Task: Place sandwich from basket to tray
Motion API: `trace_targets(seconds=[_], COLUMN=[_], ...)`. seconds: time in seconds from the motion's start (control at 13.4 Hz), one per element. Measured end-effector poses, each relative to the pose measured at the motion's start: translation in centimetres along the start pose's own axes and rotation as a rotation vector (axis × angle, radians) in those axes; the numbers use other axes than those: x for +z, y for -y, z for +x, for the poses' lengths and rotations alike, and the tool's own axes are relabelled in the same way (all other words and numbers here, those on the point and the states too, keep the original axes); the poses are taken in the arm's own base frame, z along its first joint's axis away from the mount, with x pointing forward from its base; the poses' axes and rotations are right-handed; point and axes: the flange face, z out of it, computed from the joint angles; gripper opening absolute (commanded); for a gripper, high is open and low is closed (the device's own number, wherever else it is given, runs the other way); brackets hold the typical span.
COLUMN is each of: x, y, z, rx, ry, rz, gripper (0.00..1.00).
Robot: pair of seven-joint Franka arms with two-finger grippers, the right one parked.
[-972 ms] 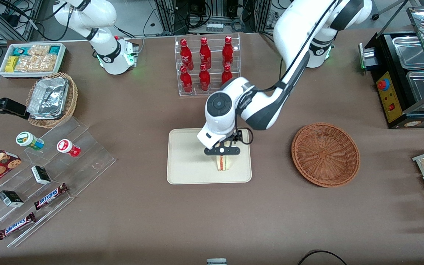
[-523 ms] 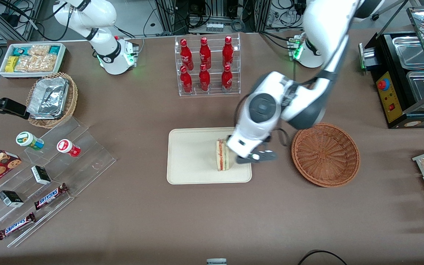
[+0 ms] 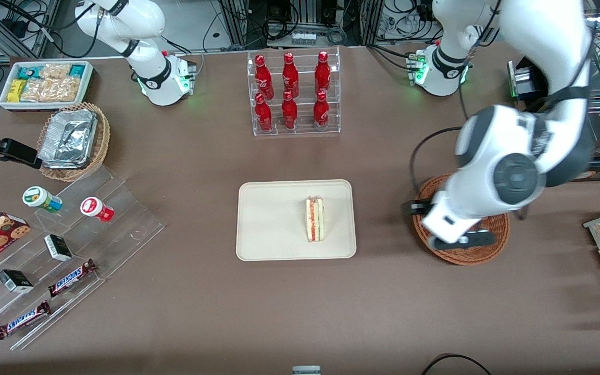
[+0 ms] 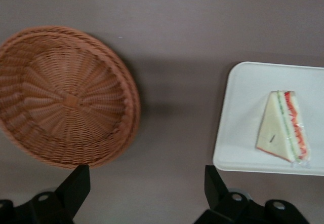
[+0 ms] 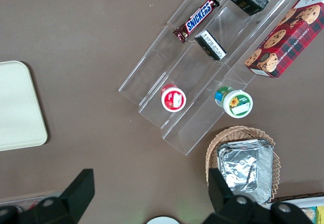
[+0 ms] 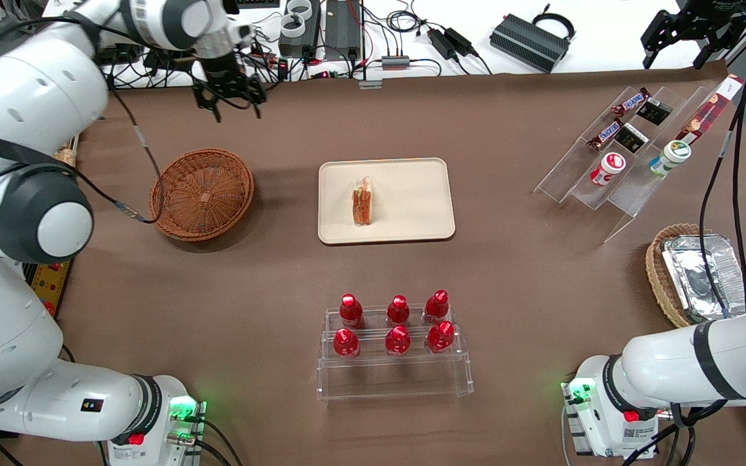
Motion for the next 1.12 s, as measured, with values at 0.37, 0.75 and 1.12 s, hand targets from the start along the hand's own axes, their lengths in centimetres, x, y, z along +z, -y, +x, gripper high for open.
trace_targets(seconds=[0.37, 0.75, 1.12], x=[-5.5, -11.3, -17.0], y=[6.9, 10.2, 13.3], z=[-2.0, -6.2, -12.8], rx=[-0.055, 0.0, -0.003], ry=[-0.006, -0.037, -0.038], rz=[-0.017, 0.004, 0.052], gripper=[1.0, 1.0, 1.0])
